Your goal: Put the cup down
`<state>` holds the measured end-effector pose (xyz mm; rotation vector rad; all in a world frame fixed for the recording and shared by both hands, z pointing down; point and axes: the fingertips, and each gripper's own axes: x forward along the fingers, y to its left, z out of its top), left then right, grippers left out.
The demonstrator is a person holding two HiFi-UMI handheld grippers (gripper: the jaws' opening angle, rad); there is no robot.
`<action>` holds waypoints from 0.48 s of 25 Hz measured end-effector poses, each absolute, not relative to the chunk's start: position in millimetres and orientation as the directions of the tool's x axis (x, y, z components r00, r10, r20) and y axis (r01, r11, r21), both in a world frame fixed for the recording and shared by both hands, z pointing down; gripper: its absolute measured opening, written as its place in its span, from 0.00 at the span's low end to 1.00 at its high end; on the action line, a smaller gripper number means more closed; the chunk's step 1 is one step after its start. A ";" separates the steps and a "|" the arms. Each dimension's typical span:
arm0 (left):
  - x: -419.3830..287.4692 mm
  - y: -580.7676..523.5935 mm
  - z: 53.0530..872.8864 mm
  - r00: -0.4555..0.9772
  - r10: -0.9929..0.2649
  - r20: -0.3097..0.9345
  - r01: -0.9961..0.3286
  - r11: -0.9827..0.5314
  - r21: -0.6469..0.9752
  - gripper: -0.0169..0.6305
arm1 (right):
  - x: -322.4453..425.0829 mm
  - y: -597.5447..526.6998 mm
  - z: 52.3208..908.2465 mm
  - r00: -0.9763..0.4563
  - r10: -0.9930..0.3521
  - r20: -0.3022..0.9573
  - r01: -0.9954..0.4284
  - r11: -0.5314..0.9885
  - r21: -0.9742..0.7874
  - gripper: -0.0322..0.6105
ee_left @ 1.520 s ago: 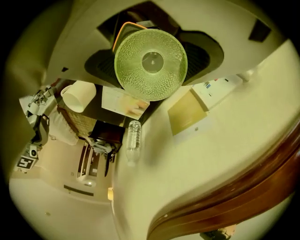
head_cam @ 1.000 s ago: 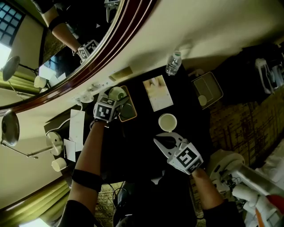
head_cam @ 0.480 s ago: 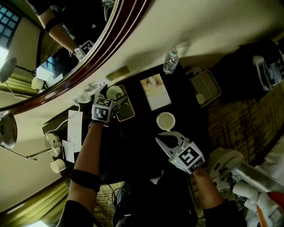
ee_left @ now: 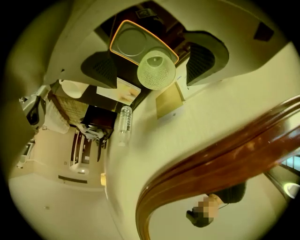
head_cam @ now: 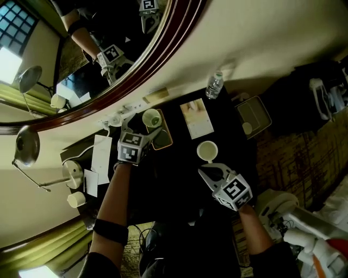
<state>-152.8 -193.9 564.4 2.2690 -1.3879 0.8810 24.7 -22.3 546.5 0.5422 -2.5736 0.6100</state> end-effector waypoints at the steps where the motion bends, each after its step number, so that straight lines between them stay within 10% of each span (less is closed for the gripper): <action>1: -151.1 -185.3 556.9 0.337 -0.677 0.654 -0.884 -0.467 -0.028 0.70 | 25.7 -22.3 543.3 -0.823 -0.271 0.499 -0.466 0.825 -0.320 0.05; 12: -151.1 -96.0 509.7 0.375 -0.761 0.530 -0.911 -0.410 0.056 0.03 | 28.9 -34.1 507.2 -0.815 -0.294 0.499 -0.451 0.862 -0.231 0.05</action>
